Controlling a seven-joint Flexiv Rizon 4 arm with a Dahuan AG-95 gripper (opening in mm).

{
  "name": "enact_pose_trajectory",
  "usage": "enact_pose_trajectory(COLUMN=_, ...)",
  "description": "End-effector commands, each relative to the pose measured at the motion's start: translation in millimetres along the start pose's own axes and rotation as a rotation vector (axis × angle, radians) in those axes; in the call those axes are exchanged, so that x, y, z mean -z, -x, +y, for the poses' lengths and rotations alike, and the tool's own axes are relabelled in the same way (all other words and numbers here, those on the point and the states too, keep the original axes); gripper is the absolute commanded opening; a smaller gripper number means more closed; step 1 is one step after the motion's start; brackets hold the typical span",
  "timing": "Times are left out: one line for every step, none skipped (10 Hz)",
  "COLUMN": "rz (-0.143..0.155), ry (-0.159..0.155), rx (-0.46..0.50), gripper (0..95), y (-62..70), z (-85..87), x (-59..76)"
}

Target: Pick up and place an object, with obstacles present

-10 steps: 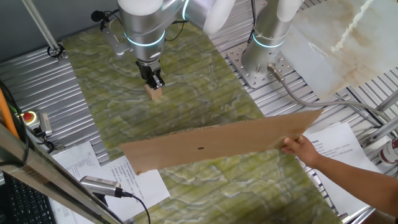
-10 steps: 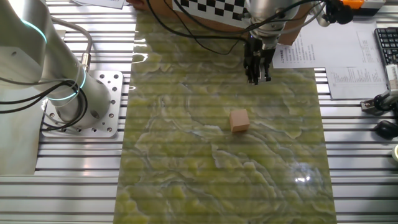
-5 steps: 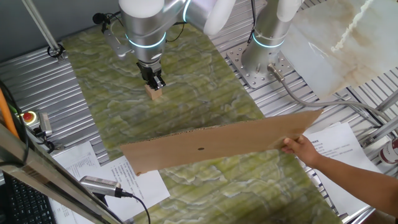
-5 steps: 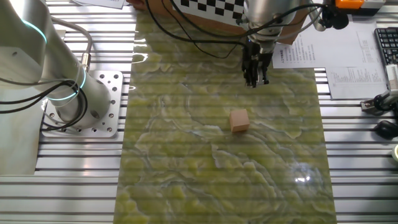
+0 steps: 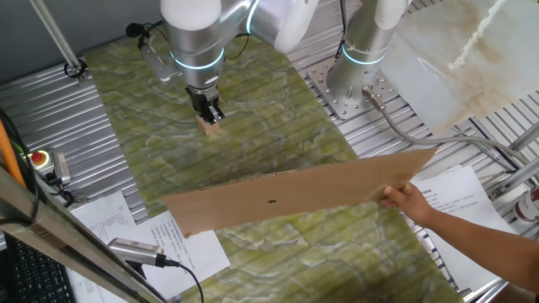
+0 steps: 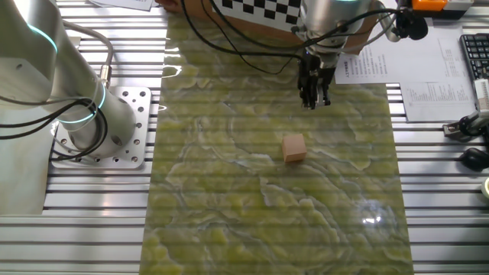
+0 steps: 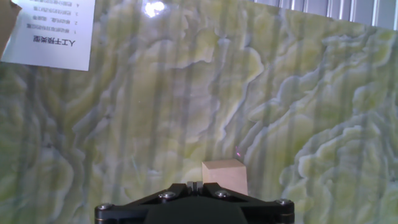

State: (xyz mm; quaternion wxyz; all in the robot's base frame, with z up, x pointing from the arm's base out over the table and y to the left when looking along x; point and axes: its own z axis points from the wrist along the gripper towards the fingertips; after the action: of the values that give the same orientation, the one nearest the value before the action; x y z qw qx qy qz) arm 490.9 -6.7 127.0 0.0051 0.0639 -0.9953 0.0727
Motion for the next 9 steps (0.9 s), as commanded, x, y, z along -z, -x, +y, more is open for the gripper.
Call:
enact_pose_trajectory(rz=0.001, ry=-0.004, rx=-0.001, gripper=0.0, y=0.5, z=-0.4, x=-3.9)
enact_pose_trajectory(rz=0.001, ry=-0.004, rx=-0.001, gripper=0.0, y=-0.5, z=-0.1, x=-5.9)
enact_pose_trajectory(rz=0.0, ry=-0.003, rx=-0.002, gripper=0.0, y=-1.4, z=0.2, x=-7.5)
enact_pose_trajectory(rz=0.0, ry=-0.003, rx=-0.003, gripper=0.0, y=-2.0, z=0.4, x=-8.4)
enact_pose_trajectory(rz=0.002, ry=0.001, rx=-0.016, gripper=0.0, y=-2.7, z=0.7, x=-9.9)
enact_pose_trajectory(rz=0.0, ry=0.004, rx=-0.021, gripper=0.0, y=-3.1, z=0.9, x=-12.2)
enact_pose_trajectory(rz=-0.013, ry=0.018, rx=-0.026, gripper=0.0, y=-3.5, z=1.3, x=-15.2)
enact_pose_trajectory(rz=-0.023, ry=0.048, rx=-0.026, gripper=0.0, y=-3.5, z=1.1, x=-16.0)
enact_pose_trajectory(rz=-0.031, ry=0.113, rx=-0.023, gripper=0.0, y=-4.3, z=-0.7, x=-15.7)
